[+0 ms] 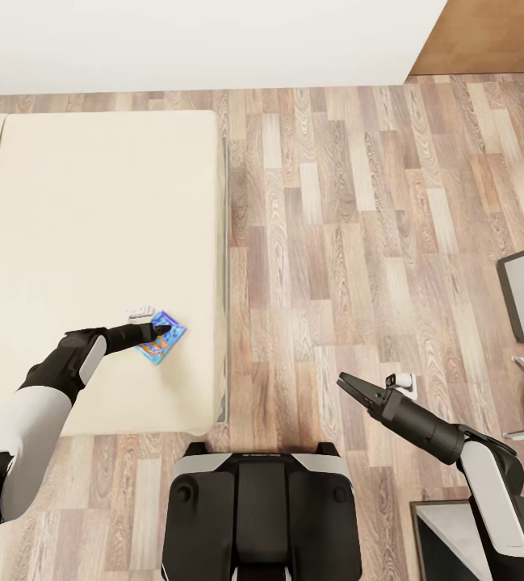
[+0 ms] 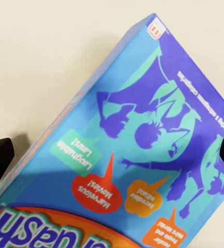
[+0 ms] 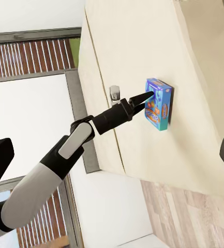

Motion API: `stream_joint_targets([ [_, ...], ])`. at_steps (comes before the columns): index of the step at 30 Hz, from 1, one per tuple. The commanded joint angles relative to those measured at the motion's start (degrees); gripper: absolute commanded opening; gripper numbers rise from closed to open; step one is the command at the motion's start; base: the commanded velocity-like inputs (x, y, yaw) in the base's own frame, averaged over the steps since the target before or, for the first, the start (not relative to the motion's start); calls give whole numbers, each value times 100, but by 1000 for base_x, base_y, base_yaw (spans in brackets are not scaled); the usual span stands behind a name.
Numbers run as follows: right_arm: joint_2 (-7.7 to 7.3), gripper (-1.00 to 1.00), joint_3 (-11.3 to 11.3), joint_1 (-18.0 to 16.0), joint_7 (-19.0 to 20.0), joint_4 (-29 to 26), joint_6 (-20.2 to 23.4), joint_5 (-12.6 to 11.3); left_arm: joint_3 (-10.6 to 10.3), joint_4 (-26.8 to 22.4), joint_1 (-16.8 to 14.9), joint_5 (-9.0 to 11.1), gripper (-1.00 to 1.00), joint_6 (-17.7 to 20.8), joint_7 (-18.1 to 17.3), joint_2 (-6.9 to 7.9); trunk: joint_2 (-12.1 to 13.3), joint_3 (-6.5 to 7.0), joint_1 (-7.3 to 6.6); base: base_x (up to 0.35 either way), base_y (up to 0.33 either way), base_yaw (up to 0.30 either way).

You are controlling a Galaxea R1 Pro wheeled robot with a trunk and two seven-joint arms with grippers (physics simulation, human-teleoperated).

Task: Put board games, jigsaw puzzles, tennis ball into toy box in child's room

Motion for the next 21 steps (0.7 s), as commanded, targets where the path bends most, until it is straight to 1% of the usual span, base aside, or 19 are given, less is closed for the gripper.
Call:
stream_joint_targets([
  [1, 0, 100, -5, -3, 21, 0, 25, 8, 16, -4, -1, 46, 100, 51, -8, -1, -9, -6, 3, 0, -99, 0],
  [16, 0, 100, -5, -3, 16, 1, 25, 10, 16, -4, -1, 46, 100, 51, -7, -9, -9, -5, 3, 0, -17, 0],
  [21, 0, 100, -5, -3, 16, 1, 25, 10, 16, -4, -1, 46, 100, 51, -8, -10, -9, -5, 3, 0, -113, 0],
])
